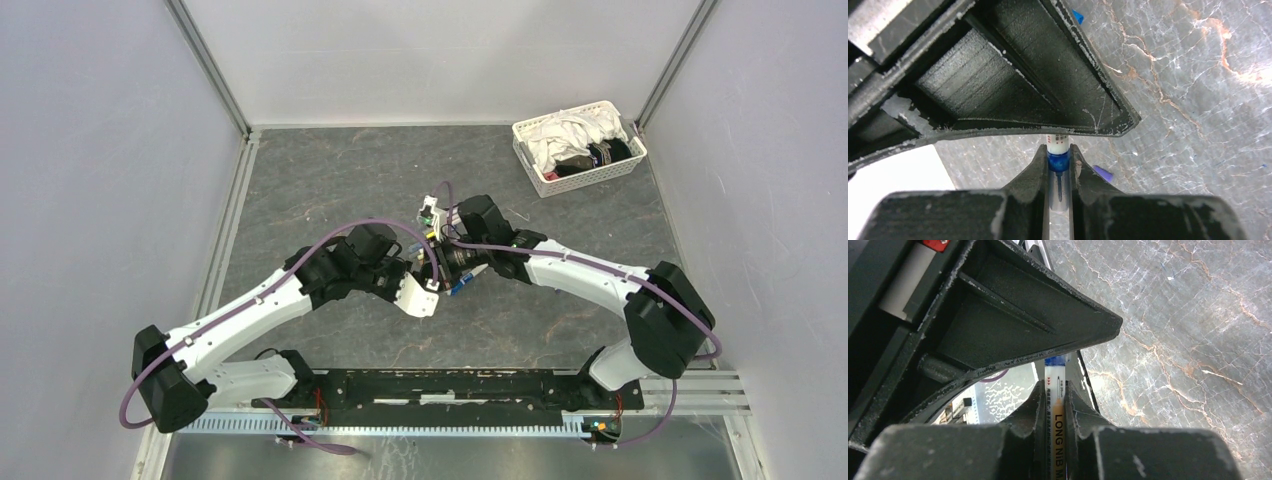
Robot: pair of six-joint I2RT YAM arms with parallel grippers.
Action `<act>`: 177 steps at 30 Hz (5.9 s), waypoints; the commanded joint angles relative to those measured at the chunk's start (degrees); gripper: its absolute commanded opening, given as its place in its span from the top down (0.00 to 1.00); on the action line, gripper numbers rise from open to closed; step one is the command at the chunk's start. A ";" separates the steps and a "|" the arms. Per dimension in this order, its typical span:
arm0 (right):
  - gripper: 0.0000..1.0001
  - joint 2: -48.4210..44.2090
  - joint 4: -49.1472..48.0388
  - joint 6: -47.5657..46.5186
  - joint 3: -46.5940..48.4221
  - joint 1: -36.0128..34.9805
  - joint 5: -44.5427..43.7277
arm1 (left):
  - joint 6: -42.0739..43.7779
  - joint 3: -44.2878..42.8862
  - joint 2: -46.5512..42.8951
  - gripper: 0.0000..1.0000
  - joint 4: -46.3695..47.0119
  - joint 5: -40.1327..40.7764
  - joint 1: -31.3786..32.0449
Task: Open the pen caps
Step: Open the pen cap from the pen, then place the pen cap at the center of the board, then place the pen at the center of the board, then pick up the pen from the center of the board.
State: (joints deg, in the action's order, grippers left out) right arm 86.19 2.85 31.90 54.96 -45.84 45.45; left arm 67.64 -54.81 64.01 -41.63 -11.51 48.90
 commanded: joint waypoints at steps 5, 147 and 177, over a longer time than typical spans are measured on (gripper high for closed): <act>1.00 0.69 2.81 -3.75 4.21 -0.17 4.66 | 8.14 -2.40 -0.12 0.68 0.48 0.21 1.34; 0.37 13.27 15.44 -31.36 15.50 6.48 -40.82 | -39.88 -18.26 12.14 0.00 -10.81 -10.65 -37.17; 0.37 18.45 6.77 -36.65 7.19 13.67 -27.17 | -39.38 -19.44 8.91 0.00 -15.47 -9.66 -37.22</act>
State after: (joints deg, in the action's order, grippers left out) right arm 105.93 12.29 -4.05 64.88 -32.21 16.73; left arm 28.12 -71.70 73.12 -56.29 -19.97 11.97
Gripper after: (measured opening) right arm 0.636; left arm 0.996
